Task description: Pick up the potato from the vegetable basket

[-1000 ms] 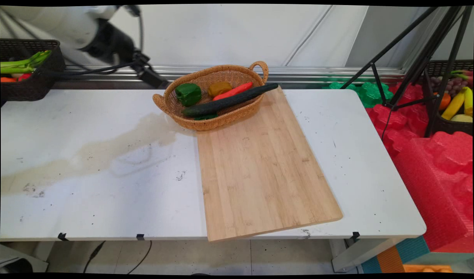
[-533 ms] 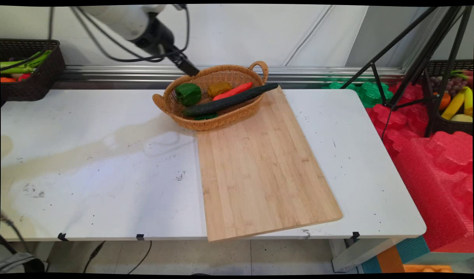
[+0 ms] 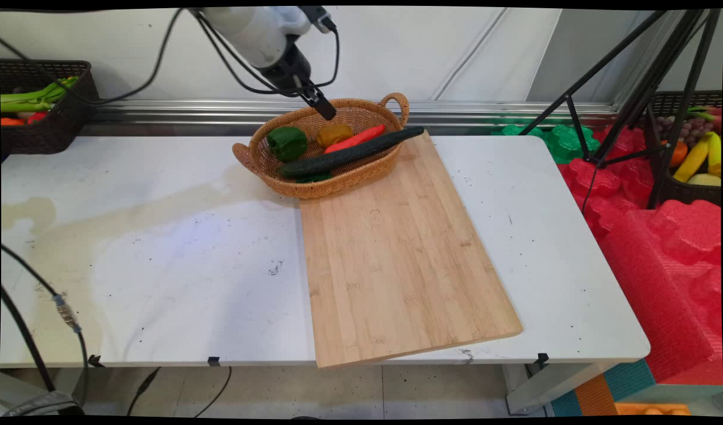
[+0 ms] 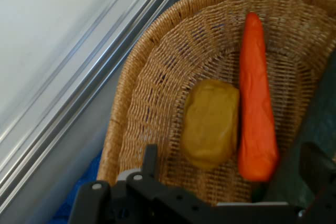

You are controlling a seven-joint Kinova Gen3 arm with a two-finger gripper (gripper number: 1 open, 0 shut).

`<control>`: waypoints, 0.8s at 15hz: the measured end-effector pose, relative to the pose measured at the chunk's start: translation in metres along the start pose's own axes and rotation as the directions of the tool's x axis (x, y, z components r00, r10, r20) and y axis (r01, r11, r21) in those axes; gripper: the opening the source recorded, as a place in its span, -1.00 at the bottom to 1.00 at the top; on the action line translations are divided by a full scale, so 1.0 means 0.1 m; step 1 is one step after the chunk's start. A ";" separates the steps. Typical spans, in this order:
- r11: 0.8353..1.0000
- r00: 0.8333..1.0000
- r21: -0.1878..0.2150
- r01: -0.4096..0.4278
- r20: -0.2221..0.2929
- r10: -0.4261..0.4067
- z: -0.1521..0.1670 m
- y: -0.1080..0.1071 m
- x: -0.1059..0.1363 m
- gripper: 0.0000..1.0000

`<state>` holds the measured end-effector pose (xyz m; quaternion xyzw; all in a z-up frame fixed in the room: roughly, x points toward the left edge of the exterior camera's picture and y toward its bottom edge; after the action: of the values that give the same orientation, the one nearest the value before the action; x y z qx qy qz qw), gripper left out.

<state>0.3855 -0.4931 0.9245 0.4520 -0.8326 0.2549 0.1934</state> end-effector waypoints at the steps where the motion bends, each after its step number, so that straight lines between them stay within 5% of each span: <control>1: 1.000 1.000 -0.006 -0.001 0.010 0.001 0.12 -0.02 0.03 1.00; 12: 0.998 0.994 -0.059 -0.007 0.108 0.014 1.07 -0.15 0.11 1.00</control>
<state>0.3831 -0.5717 0.8494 0.4550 -0.8514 0.2065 0.1595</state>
